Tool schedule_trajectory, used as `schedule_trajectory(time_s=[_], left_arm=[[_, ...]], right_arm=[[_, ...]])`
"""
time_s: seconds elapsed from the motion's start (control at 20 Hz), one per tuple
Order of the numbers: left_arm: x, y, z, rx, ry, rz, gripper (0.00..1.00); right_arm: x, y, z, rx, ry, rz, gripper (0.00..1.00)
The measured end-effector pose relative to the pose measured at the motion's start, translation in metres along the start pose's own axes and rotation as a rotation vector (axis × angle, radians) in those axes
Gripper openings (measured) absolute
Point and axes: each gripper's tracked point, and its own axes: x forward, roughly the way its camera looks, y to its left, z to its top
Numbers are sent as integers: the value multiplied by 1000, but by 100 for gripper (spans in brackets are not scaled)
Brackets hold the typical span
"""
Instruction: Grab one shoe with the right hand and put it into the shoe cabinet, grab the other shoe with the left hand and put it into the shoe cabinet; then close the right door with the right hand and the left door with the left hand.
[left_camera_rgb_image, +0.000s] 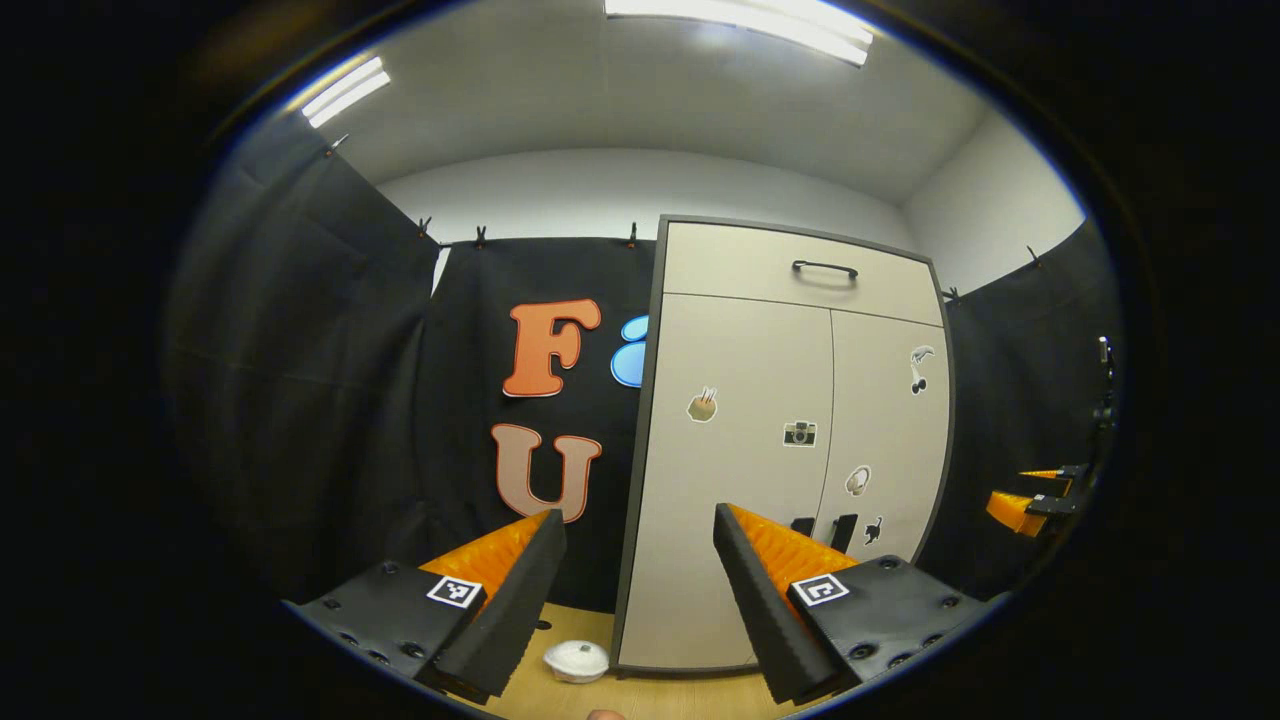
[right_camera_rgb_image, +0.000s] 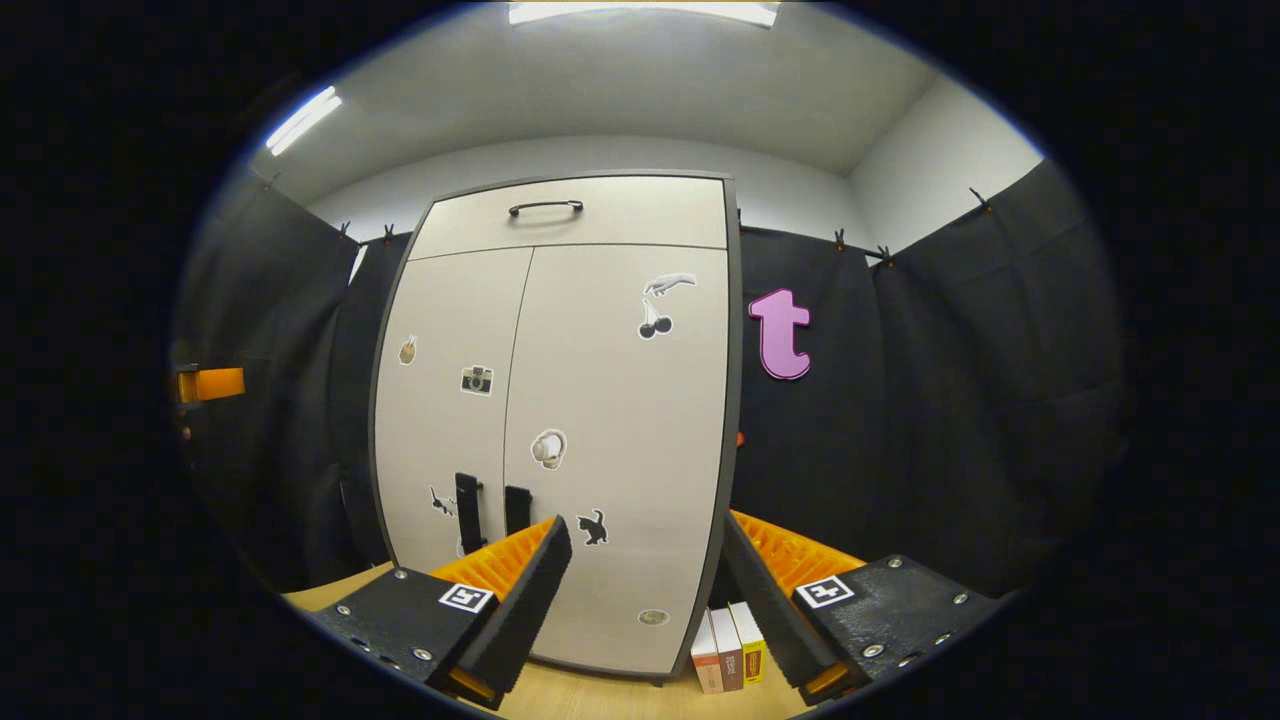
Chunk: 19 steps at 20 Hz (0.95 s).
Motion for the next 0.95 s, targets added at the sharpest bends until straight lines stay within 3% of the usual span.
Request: schedule_trajectory(time_s=[0.2, 0.25, 0.95], left_arm=[[1, 12, 3, 14, -8, -31, 99], [1, 15, 5, 15, -12, -40, 94], [11, 58, 6, 0, -37, -144, 96]], right_arm=[[-10, 13, 8, -10, -13, -37, 94], [-13, 18, 10, -14, -15, -45, 94], [-44, 62, 17, -16, -14, -154, 94]])
